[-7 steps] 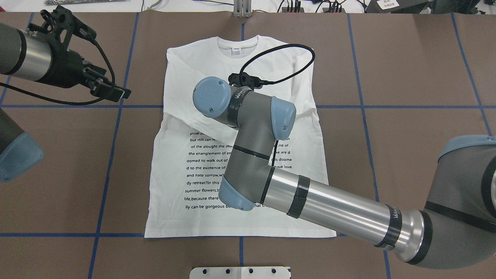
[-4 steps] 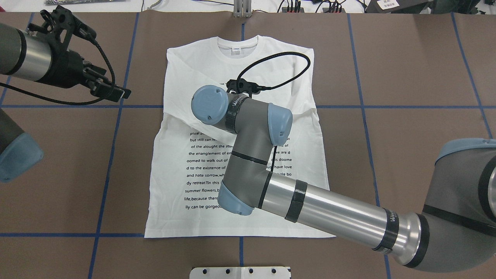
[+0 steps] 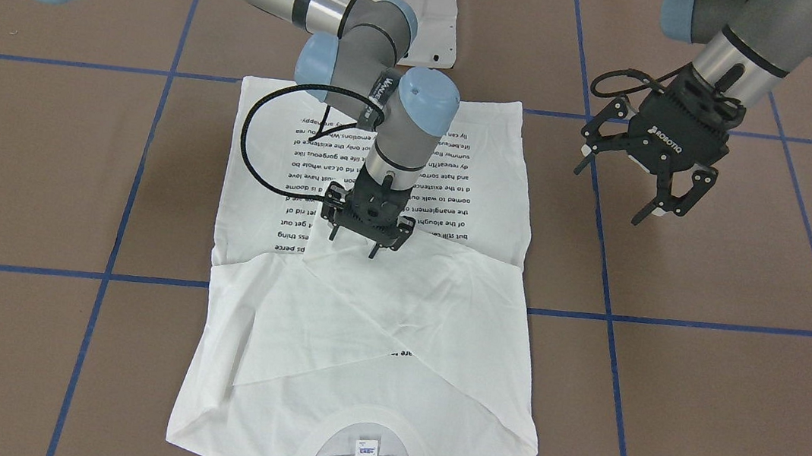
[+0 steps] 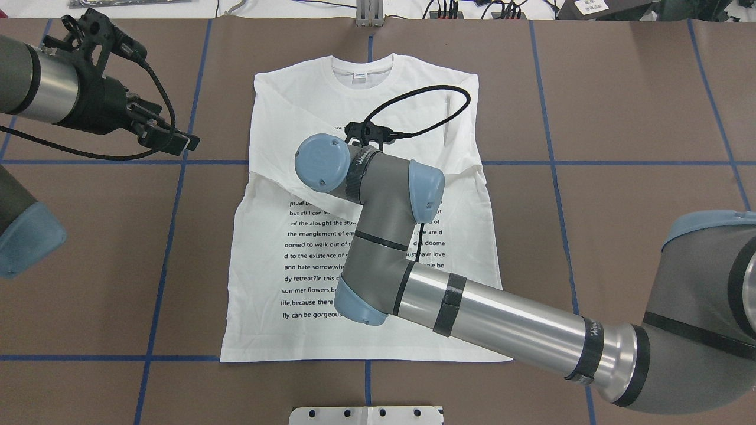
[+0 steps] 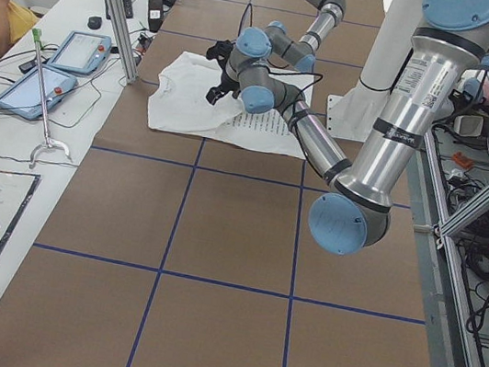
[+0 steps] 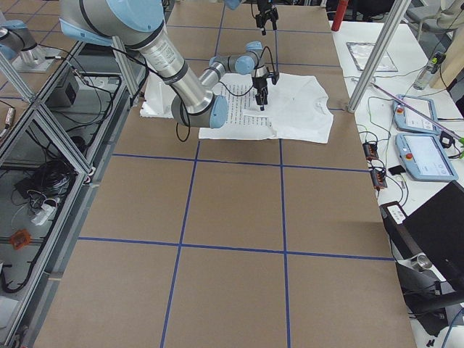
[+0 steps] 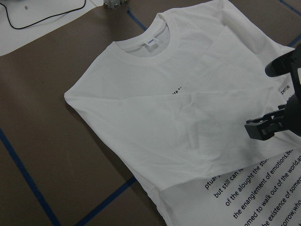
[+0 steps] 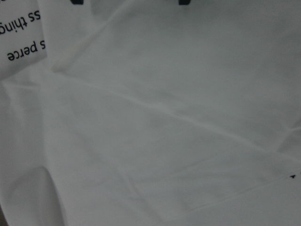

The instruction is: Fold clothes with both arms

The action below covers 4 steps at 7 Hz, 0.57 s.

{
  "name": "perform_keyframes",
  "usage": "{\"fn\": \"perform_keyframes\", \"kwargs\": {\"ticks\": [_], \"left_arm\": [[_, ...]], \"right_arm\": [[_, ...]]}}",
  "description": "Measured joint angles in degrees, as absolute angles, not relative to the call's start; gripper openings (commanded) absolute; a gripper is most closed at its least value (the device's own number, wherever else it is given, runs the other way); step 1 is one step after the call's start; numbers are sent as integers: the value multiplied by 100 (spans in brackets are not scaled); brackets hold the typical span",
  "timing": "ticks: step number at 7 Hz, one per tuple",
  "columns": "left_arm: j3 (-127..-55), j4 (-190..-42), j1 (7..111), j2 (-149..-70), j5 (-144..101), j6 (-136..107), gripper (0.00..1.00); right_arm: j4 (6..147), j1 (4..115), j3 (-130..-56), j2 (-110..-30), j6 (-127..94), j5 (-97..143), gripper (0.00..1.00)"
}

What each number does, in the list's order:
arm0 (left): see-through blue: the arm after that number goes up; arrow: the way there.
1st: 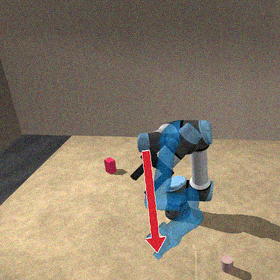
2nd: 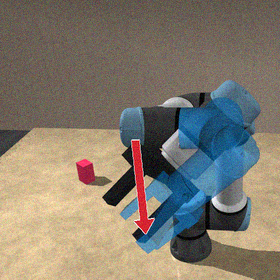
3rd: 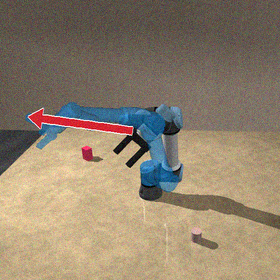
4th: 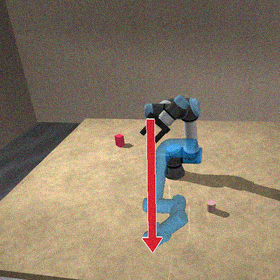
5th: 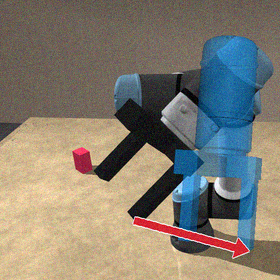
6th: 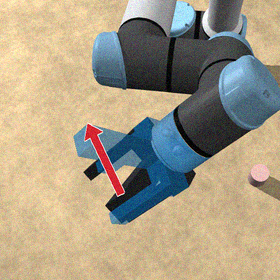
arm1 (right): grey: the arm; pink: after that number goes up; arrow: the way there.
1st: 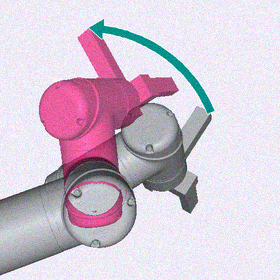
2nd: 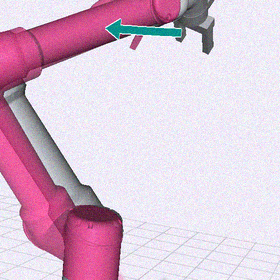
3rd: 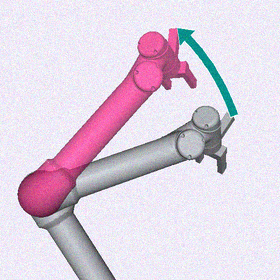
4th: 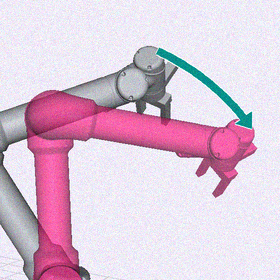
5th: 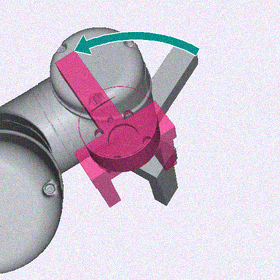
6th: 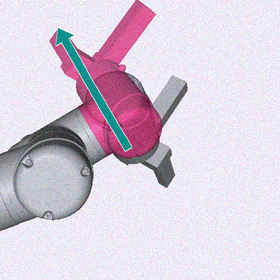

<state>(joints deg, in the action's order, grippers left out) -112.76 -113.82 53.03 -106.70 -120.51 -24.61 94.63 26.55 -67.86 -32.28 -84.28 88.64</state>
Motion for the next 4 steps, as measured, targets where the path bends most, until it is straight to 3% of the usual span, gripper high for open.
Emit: {"fn": "perform_keyframes", "kwargs": {"ticks": [1,2,3,4], "left_arm": [[-11276,-11382,5301,-10670,-12050,-2463,100],[-11276,-11382,5301,-10670,-12050,-2467,100],[-11276,-11382,5300,-10670,-12050,-2469,100],[-11276,-11382,5300,-10670,-12050,-2469,100]], "right_arm": [[9476,2651,-6787,-3212,-8423,8879,43],[9497,2643,-6792,-3211,-8421,8890,34],[9565,2631,-6812,-3210,-8420,8901,0],[9679,2625,-6866,-3204,-8418,8910,0]]}}
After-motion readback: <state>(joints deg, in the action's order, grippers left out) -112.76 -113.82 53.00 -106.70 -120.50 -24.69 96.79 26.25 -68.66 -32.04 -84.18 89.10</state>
